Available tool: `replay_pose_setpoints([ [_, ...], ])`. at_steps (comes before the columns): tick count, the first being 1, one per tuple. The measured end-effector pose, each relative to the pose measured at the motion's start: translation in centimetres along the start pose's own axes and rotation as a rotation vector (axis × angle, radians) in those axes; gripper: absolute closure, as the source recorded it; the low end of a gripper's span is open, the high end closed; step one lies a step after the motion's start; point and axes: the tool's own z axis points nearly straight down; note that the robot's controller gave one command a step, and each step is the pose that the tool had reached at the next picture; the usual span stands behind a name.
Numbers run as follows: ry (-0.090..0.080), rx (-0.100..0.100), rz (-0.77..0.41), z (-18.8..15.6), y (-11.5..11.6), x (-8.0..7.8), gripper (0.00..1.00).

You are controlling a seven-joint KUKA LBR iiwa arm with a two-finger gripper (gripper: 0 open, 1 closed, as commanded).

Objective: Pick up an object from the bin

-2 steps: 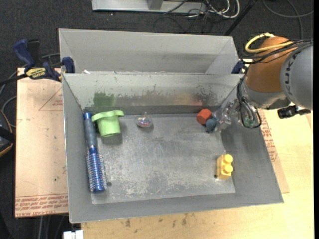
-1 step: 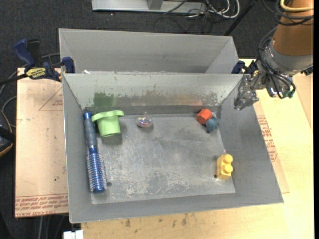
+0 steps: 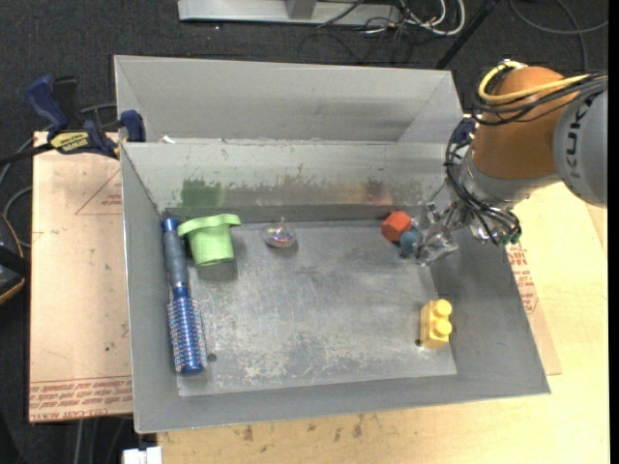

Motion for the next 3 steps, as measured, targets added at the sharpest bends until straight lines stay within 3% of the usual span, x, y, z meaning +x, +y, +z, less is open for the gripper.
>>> replay_pose_setpoints([
  [1,-0.012,0.005,0.014,-4.2,0.2,-0.4,1.0],
  [2,-0.003,0.001,0.064,0.4,1.5,-0.1,1.0],
  [3,-0.007,0.003,0.064,0.2,1.4,-0.2,0.0],
])
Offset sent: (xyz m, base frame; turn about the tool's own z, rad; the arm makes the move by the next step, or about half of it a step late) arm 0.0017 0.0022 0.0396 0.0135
